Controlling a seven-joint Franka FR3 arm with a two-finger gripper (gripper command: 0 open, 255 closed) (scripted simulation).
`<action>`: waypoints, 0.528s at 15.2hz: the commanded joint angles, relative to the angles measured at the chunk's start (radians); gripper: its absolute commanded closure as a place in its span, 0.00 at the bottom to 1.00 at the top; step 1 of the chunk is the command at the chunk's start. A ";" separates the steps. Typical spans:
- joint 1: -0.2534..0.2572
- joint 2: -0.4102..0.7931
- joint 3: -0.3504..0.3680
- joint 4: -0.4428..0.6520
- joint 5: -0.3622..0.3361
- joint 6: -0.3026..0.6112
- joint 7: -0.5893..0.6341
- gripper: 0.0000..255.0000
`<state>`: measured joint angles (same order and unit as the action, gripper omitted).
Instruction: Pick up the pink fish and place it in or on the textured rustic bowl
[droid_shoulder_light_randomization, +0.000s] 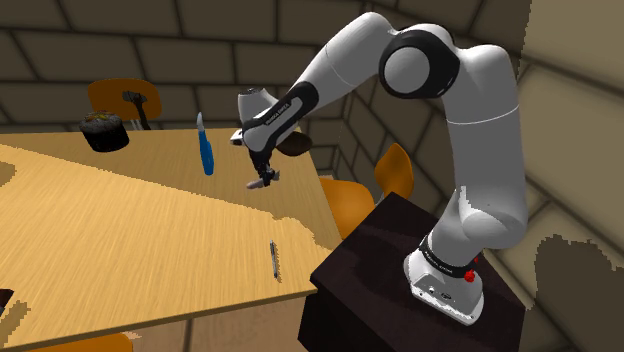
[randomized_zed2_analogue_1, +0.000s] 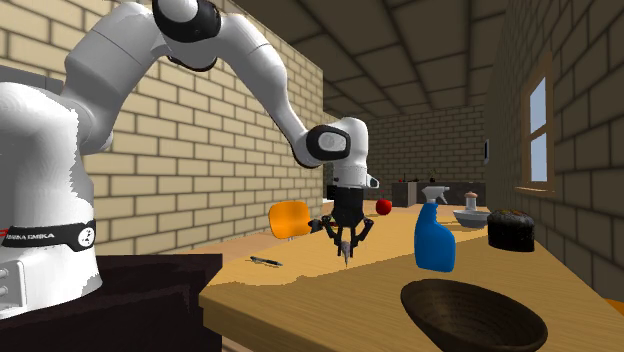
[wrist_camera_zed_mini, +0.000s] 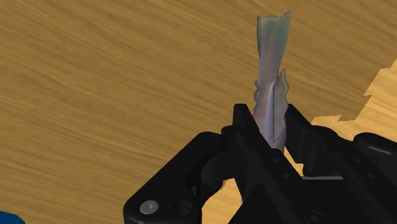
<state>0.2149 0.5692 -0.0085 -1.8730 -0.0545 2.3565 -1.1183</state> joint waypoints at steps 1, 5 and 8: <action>0.000 -0.019 0.000 0.001 0.001 -0.020 0.000 1.00; 0.000 -0.057 0.001 0.001 0.002 -0.059 -0.002 1.00; 0.000 -0.084 0.001 0.004 0.003 -0.089 -0.004 1.00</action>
<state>0.2145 0.4977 -0.0074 -1.8657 -0.0521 2.2778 -1.1224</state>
